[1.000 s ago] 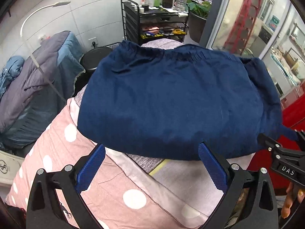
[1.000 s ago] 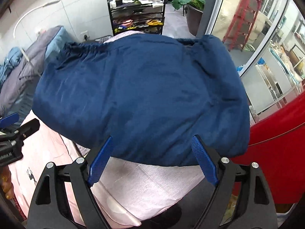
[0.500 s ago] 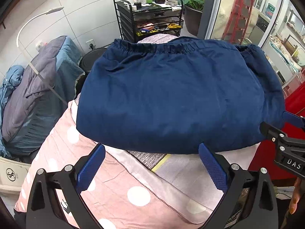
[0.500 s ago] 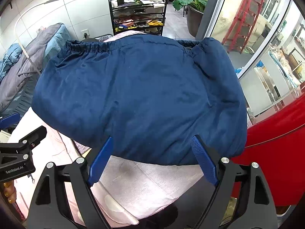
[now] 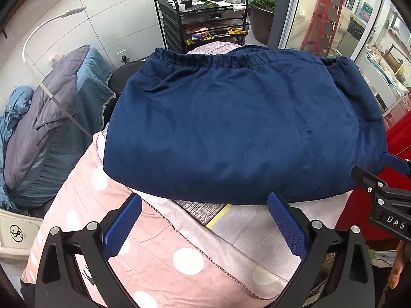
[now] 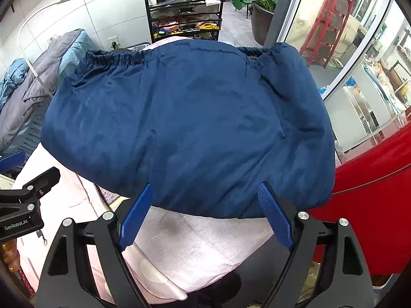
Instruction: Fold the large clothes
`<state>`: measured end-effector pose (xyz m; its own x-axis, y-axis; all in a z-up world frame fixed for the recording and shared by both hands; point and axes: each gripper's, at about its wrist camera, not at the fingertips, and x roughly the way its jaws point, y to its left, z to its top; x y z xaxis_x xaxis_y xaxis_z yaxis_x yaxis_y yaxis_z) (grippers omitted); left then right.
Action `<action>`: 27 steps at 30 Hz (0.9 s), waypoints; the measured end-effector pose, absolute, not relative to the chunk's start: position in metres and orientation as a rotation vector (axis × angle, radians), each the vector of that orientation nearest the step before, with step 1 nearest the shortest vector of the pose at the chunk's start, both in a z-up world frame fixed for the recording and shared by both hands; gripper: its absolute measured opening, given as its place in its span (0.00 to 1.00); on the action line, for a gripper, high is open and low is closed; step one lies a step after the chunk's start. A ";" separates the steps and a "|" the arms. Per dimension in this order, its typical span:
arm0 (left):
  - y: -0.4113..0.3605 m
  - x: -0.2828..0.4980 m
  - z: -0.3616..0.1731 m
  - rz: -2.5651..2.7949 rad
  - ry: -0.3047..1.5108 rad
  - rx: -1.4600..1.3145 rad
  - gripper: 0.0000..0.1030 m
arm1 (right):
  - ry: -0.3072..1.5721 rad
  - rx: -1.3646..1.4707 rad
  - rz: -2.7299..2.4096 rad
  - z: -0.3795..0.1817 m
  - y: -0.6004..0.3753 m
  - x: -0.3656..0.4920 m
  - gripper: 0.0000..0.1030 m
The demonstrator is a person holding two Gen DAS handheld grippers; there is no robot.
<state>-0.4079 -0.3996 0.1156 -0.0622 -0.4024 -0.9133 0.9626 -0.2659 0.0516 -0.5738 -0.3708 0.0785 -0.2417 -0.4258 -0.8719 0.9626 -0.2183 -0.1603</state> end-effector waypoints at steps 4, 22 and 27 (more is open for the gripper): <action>-0.400 -0.408 0.116 -1.576 0.745 1.071 0.94 | 0.907 0.864 -1.674 0.078 -0.370 -0.572 0.81; -0.402 -0.406 0.115 -1.559 0.718 1.085 0.94 | 0.915 0.868 -1.664 0.077 -0.370 -0.568 0.81; -0.401 -0.405 0.115 -1.559 0.715 1.083 0.94 | 0.915 0.868 -1.664 0.077 -0.370 -0.567 0.81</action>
<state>-0.4053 -0.4006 0.1151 -0.0305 -0.4182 -0.9078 0.9608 -0.2628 0.0887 -0.5665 -0.3699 0.0775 -0.2363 -0.4205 -0.8760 0.9650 -0.2070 -0.1609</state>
